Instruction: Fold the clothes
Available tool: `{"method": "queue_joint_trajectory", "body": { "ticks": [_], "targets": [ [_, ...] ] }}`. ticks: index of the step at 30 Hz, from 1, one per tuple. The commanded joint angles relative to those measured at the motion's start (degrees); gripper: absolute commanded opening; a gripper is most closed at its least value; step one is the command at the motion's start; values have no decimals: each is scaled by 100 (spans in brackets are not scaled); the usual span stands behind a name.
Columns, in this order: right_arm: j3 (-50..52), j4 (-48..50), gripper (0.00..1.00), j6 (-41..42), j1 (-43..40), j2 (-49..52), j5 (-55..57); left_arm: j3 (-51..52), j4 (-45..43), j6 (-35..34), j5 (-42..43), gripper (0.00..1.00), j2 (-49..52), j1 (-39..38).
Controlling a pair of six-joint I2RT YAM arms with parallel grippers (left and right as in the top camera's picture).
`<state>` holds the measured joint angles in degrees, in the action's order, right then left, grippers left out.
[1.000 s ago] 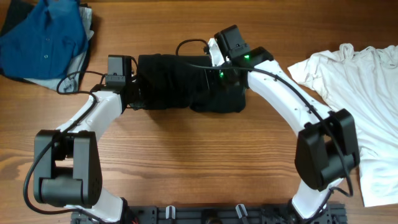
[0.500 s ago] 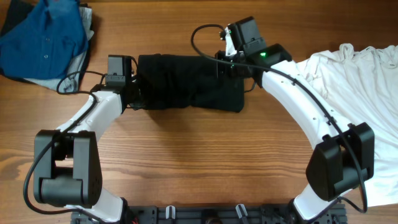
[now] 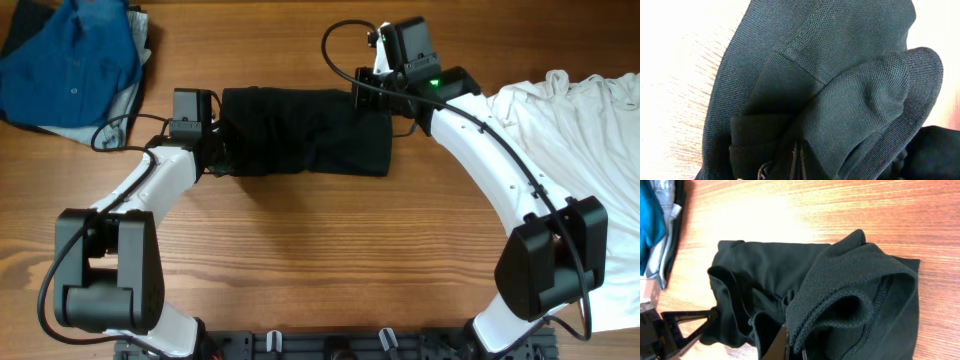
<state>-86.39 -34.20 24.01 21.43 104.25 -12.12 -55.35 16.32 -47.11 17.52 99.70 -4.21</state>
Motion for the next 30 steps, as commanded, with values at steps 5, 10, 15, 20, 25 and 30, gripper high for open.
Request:
{"method": "queue_joint_trajectory", "body": {
  "ticks": [5,10,15,20,25,30],
  "targets": [
    [-61,35,4,-177,72,286,-621,-22,-15,35,70,4,-59,33],
    [-61,50,4,-269,264,511,-785,-22,-15,35,72,4,-59,33],
    [-61,28,100,-315,457,625,-866,-22,-15,35,70,4,-59,33],
    [-61,17,100,-621,501,621,-953,-22,-13,35,72,4,-59,31],
    [-61,-455,100,13,310,538,20,-22,-9,35,114,4,-59,33],
    [33,-1093,52,-192,-184,608,-26,-22,4,37,109,4,-59,33]
  ]
}}
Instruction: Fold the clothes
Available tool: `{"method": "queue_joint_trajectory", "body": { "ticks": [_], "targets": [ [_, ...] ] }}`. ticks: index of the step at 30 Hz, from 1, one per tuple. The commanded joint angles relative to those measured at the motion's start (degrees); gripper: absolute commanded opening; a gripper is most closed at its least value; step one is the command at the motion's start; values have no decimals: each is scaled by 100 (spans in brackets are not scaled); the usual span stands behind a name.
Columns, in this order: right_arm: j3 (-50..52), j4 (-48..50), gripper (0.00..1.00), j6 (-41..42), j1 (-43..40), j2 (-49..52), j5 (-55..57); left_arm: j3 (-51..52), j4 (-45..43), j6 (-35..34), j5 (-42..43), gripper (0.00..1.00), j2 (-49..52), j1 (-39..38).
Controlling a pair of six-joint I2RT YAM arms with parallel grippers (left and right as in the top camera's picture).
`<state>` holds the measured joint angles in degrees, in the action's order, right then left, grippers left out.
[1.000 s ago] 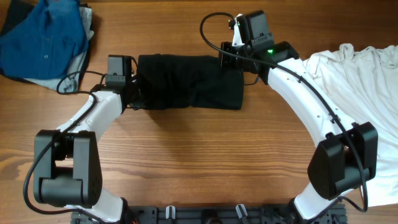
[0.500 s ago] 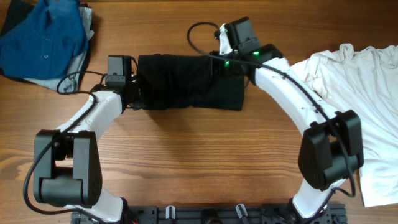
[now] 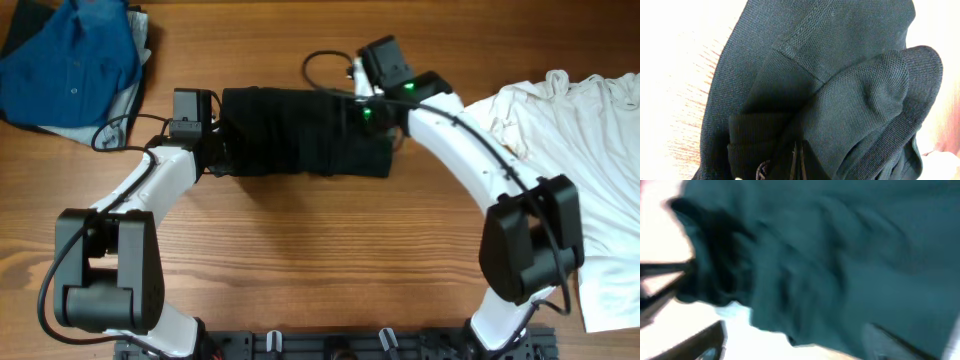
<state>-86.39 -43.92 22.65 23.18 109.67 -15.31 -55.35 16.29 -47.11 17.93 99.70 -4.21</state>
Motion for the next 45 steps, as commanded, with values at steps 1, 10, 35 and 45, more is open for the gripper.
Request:
{"method": "queue_joint_trajectory", "body": {
  "ticks": [1,10,35,45],
  "targets": [
    [74,-120,29,-70,-426,66,295,-22,13,39,66,4,-59,35],
    [92,-39,18,-273,-855,389,63,-22,192,39,238,21,-59,527],
    [92,-98,72,-601,-859,1453,-577,-22,131,98,328,100,374,713],
    [90,-332,94,-699,-859,1451,-769,-22,-675,367,374,94,960,708]
  ]
}}
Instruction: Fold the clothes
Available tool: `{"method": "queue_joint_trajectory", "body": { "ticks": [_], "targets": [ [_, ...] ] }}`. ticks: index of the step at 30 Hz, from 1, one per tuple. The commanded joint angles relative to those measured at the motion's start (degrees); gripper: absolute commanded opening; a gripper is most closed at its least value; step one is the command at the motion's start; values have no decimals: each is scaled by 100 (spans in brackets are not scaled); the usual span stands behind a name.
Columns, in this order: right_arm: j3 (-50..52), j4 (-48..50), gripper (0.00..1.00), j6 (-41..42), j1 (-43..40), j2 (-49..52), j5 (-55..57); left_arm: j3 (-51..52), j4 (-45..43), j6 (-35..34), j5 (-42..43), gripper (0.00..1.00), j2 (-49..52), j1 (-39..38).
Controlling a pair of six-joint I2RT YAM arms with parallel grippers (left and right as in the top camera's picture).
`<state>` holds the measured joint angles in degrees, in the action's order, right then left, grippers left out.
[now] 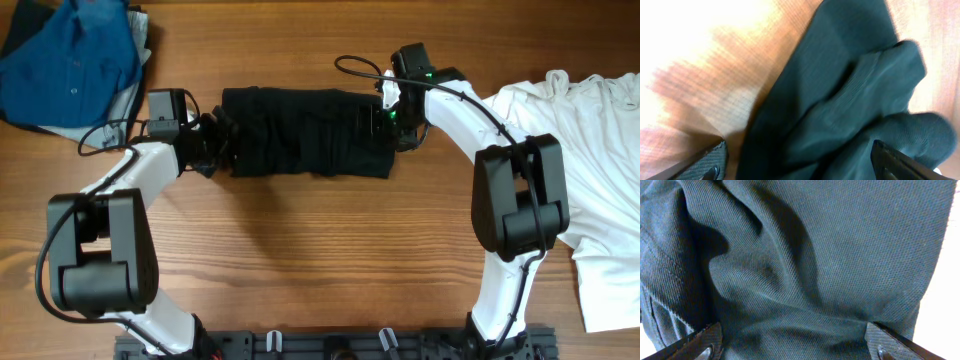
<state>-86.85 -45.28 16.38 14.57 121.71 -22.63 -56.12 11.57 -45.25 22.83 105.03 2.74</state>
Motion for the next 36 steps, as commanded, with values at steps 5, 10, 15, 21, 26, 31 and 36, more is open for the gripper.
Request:
{"method": "queue_joint_trajectory", "body": {
  "ticks": [5,10,15,21,26,31,36],
  "targets": [
    [136,-247,96,-76,2,247,-59,55,-682,179,310,87,645,9],
    [136,-302,96,-76,2,247,-146,55,-1200,197,721,73,984,11],
    [136,-326,96,-79,2,243,-144,55,-1292,199,999,18,1038,11],
    [136,-345,96,-79,2,236,-146,55,-1193,199,1128,4,1038,11],
    [136,-358,94,-79,2,234,-146,55,-1099,264,1119,4,1036,11],
    [136,-350,94,-98,2,234,-144,55,-732,455,863,4,925,11],
    [136,-330,94,-140,2,234,-144,55,-350,837,623,4,570,11]
  ]
}}
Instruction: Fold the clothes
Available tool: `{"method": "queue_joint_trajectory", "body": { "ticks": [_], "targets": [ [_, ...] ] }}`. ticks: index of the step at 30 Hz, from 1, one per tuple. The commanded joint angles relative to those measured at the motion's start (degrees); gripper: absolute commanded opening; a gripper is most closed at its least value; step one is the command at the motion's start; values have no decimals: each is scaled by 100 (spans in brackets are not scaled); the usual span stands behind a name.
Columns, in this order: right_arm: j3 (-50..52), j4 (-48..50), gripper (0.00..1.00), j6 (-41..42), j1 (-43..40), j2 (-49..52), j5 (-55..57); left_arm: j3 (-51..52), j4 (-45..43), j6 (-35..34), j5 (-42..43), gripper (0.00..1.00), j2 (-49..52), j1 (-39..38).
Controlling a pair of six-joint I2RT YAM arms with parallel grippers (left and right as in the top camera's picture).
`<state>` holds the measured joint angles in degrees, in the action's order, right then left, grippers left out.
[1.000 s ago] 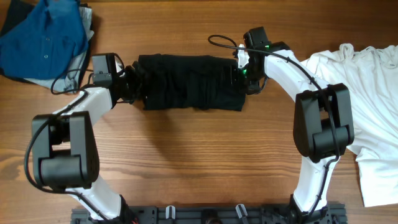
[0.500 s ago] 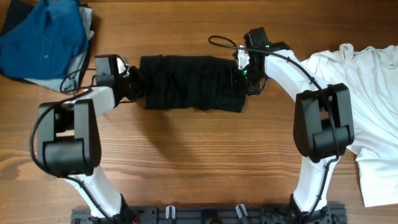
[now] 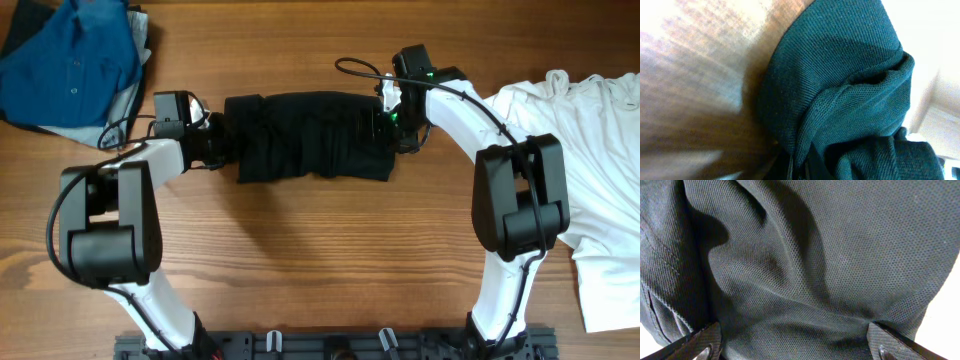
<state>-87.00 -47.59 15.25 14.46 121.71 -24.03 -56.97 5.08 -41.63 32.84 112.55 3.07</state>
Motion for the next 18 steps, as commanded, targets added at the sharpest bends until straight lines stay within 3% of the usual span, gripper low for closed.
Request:
{"method": "queue_joint_trajectory", "body": {
  "ticks": [1,9,18],
  "targets": [
    [151,-92,93,-24,13,234,-4,140,341,494,-385,4,-258,-22],
    [103,13,93,-22,13,232,-7,140,732,549,-1012,4,-1340,-22],
    [96,46,95,-17,13,232,-4,140,1051,693,-1086,4,-1930,-378]
  ]
}}
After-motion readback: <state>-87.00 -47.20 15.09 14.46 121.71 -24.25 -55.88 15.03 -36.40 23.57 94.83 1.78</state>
